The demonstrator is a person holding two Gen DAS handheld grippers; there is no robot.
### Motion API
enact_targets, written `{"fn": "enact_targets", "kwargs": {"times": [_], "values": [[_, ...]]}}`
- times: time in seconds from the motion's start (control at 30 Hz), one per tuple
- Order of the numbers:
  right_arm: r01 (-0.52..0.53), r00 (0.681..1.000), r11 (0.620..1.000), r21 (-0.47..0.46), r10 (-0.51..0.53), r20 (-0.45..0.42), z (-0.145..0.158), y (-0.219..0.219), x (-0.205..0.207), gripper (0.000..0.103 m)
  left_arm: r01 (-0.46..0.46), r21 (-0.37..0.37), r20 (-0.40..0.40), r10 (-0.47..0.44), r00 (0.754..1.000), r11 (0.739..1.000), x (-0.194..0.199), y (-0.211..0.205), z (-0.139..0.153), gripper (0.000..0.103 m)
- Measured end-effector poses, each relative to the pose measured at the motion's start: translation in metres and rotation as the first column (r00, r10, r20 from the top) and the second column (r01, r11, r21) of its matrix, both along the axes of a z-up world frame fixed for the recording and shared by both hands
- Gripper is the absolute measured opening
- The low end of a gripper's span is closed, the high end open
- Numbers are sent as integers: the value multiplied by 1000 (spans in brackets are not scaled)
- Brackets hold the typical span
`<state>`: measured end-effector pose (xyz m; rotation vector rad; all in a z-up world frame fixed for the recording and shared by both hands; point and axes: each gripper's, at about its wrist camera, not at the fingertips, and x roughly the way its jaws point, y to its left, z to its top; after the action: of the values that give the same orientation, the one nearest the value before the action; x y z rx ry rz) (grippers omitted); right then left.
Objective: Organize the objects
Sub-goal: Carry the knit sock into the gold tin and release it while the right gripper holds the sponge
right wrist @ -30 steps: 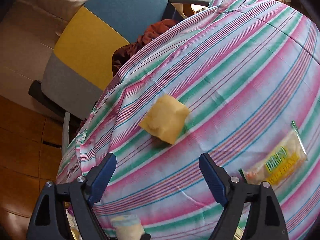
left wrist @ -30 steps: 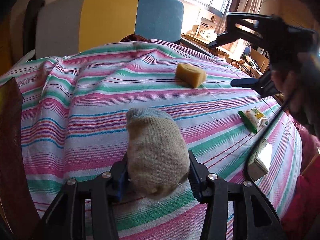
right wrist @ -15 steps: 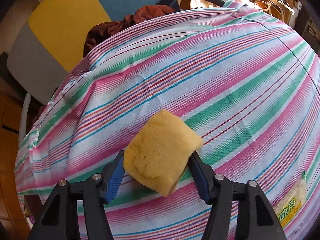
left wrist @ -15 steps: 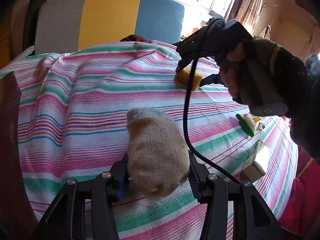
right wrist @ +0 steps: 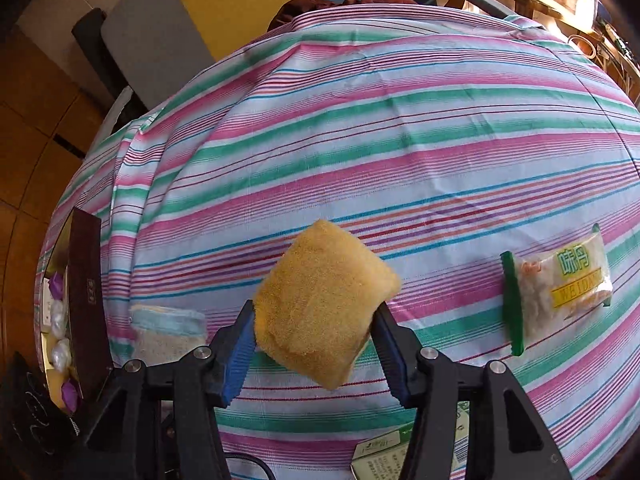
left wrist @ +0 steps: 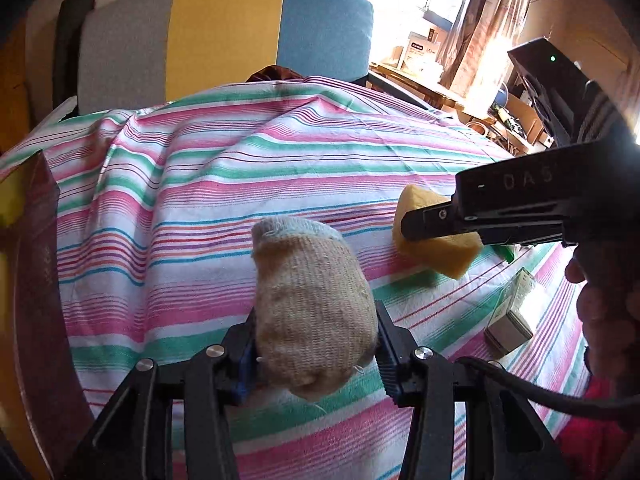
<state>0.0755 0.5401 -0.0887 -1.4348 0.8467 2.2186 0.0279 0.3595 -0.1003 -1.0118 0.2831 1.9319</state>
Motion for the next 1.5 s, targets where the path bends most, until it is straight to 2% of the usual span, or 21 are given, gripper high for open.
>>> {"fn": "enact_targets", "kwargs": {"times": [0.1,0.27,0.5,0.67,0.83,1.03,1.5], "values": [[10,1000,1000,-16,-10,-28,-6,1,1,57,-25,-24,-9,25,1000,999,6,-15,6,49],[3,999,1000,-29,-4,-46,-7,4,3,57,-58,2,-53,58,997,998,14,-42,30,49],[-51,998,997,54,53,-26,-8,-8,-3,59,-127,46,-143,132,981,991,20,-85,74,50],[-87,996,991,101,89,-13,-10,-14,-6,60,-193,53,-184,200,962,980,16,-119,89,50],[-138,990,972,189,134,30,-14,-28,-13,62,-256,53,-184,262,947,965,8,-150,93,50],[-140,990,967,213,137,33,-14,-31,-15,62,-315,52,-179,319,931,948,1,-173,91,50],[-157,988,956,250,152,42,-13,-36,-16,62,-394,14,-127,392,911,919,-17,-208,69,50]]}}
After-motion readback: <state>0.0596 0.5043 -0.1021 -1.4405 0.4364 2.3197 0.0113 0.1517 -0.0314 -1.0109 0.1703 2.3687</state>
